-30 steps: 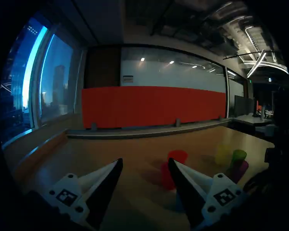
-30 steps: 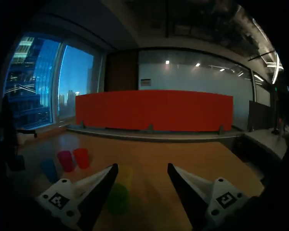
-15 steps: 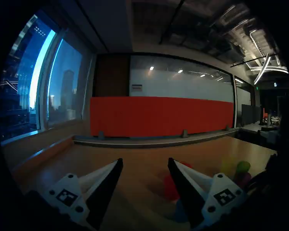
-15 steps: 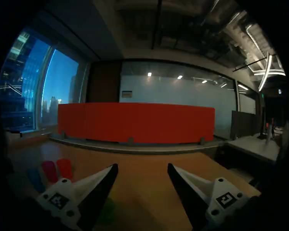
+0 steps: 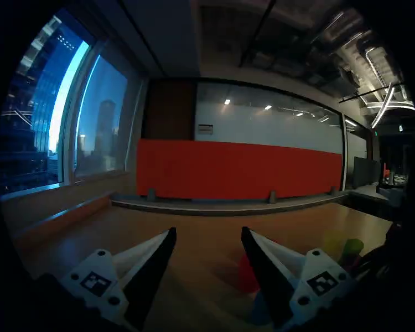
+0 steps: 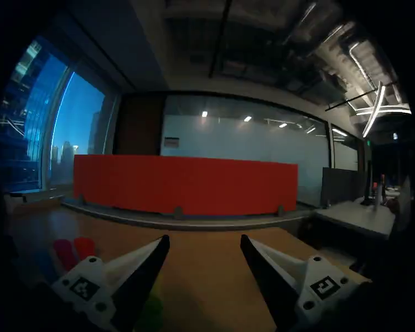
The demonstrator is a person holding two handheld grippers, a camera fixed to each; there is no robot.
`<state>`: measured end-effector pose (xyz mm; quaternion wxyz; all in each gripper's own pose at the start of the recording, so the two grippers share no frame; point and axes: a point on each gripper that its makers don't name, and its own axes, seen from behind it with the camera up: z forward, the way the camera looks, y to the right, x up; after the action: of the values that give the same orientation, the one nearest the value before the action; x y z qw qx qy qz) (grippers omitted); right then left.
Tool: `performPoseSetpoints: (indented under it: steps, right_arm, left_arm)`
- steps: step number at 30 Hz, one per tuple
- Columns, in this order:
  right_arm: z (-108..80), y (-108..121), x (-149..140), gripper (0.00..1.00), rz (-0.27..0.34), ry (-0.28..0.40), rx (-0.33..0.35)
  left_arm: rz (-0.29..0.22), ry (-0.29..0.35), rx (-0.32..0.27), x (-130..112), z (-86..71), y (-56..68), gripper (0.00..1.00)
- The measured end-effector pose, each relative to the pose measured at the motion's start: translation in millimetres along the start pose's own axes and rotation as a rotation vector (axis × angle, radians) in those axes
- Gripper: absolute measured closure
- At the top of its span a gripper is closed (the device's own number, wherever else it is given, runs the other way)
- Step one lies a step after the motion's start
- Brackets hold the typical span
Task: Pour water
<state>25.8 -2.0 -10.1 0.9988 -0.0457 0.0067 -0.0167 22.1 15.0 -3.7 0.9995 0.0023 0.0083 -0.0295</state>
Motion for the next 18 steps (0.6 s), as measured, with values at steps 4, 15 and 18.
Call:
performPoseSetpoints:
  steps: [4,15,18]
  right_arm:
    - [-0.1,-2.1,-0.6,0.01,-0.022,-0.005,-0.009]
    - [-0.1,-11.9,-5.9,0.01,-0.027,-0.021,0.000]
    - [0.2,-13.0,-6.0,0.01,-0.013,-0.019,0.000]
  left_arm:
    - [0.001,0.009,0.027,-3.5,-0.4,-7.4,0.14]
    - [-0.006,-0.007,0.073,-36.9,3.9,-20.7,0.14]
    - [0.003,-0.009,0.077,-45.2,4.5,-24.5,0.14]
